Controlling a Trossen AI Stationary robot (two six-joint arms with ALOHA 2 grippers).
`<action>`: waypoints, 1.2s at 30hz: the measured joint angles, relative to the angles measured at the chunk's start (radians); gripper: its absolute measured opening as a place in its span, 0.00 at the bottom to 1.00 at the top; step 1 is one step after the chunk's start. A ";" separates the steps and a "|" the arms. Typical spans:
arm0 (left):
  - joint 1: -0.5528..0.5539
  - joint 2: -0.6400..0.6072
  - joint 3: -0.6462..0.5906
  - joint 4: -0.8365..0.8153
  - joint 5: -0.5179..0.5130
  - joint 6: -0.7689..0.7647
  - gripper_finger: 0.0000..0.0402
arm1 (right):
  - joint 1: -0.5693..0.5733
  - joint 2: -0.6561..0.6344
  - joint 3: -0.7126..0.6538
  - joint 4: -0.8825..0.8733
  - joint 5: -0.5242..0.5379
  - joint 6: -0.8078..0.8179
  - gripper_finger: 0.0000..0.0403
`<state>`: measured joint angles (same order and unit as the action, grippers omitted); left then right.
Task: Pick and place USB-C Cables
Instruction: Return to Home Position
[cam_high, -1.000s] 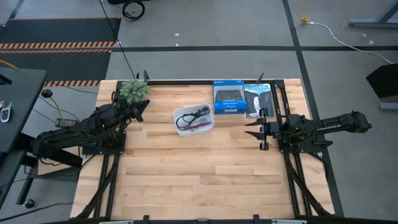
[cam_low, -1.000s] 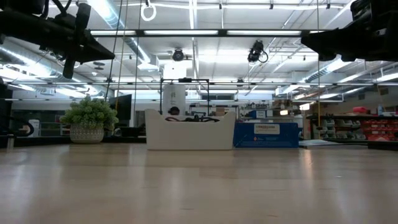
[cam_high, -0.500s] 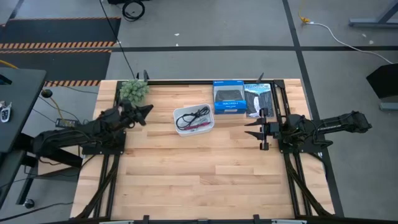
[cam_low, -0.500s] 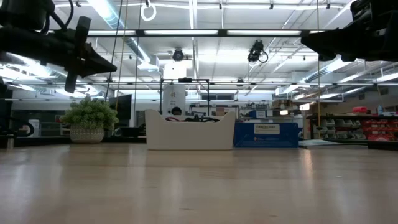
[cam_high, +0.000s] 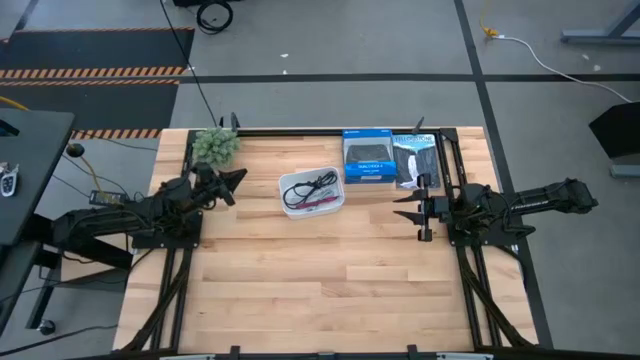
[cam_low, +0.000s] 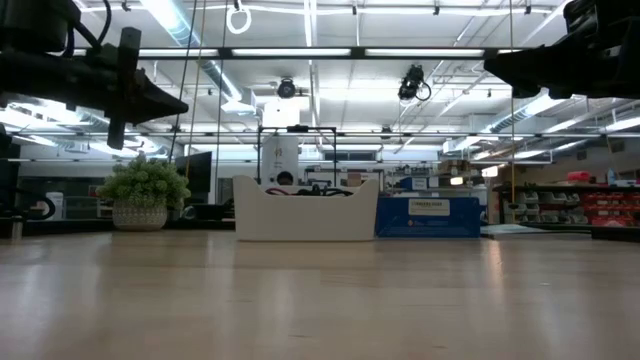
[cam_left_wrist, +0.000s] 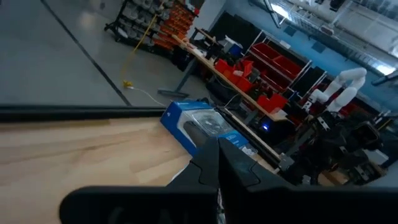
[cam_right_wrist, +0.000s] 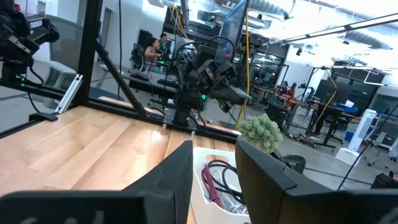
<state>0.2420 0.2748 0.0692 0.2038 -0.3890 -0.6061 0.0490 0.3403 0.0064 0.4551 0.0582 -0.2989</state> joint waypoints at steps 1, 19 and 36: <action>0.000 -0.009 0.000 -0.003 0.000 0.013 0.01 | 0.000 0.000 0.000 0.000 0.000 0.000 0.32; 0.003 -0.270 -0.001 -0.313 0.022 0.003 0.00 | 0.000 0.000 0.000 0.000 0.001 0.000 0.32; 0.001 -0.268 -0.008 -0.297 0.003 0.360 0.07 | 0.000 0.000 0.000 0.000 0.000 0.000 0.32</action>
<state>0.2432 0.0067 0.0611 -0.0929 -0.3860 -0.2464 0.0490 0.3401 0.0064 0.4553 0.0586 -0.2989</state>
